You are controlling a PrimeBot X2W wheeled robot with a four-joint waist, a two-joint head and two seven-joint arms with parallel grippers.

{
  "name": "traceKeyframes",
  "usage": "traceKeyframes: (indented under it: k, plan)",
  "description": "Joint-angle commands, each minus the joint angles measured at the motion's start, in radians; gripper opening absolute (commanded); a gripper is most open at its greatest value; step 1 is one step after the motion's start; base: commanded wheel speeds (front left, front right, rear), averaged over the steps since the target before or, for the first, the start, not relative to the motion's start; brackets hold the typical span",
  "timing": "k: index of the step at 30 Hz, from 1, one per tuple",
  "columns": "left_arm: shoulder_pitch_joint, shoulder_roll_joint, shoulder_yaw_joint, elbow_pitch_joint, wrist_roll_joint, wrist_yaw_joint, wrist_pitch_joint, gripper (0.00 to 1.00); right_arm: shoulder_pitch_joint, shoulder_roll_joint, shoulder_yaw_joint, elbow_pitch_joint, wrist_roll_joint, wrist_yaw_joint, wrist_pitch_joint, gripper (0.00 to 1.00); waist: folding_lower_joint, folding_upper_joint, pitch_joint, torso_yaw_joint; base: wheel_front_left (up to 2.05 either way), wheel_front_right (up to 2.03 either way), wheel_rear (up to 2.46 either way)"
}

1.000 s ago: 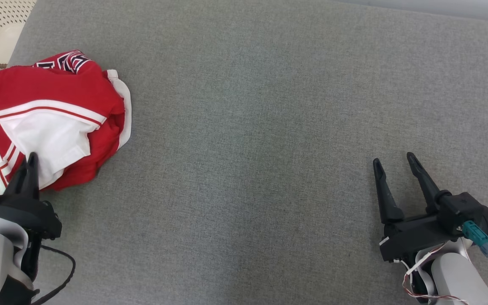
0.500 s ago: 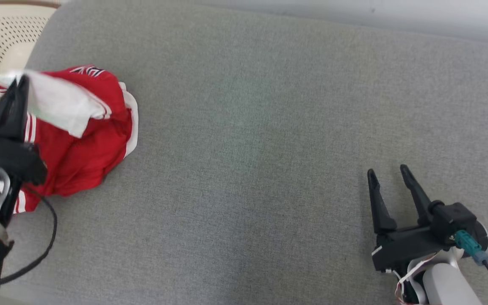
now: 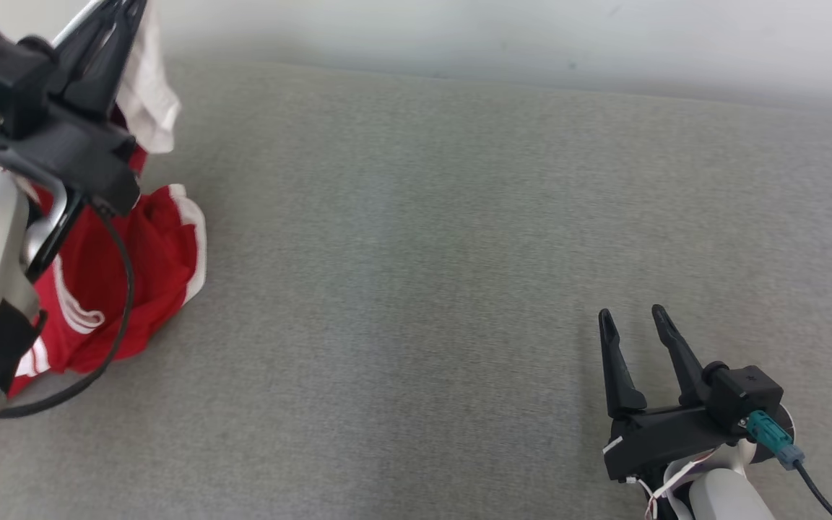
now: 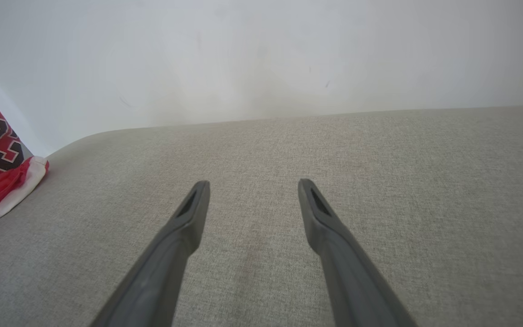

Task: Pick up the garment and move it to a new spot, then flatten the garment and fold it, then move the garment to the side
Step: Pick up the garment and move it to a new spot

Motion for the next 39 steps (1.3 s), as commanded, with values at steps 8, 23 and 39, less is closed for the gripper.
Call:
traceKeyframes:
  k: [8, 23, 39]
  plan:
    - [-0.111, -0.019, -0.116, -0.015, -0.072, 0.000, 0.021, 0.00, 0.010, 0.031, 0.005, 0.006, 0.025, 0.000, 0.000, 1.00, 0.0001, 0.0000, -0.012, -0.157, 0.00, 0.00, 0.00]
    - [-0.102, -0.253, -0.124, 0.088, -0.117, 0.027, -0.030, 0.00, -0.019, 0.038, 0.051, 0.023, 0.024, 0.000, 0.000, 1.00, 0.0001, 0.0000, -0.017, -0.388, 0.00, 0.00, 0.00]
    - [0.028, -0.390, -0.108, 0.332, -0.090, 0.002, -0.029, 1.00, -0.042, 0.035, 0.091, 0.039, 0.062, 0.000, 0.000, 1.00, 0.0001, 0.0000, 0.033, -0.574, 0.00, 0.00, 0.00]
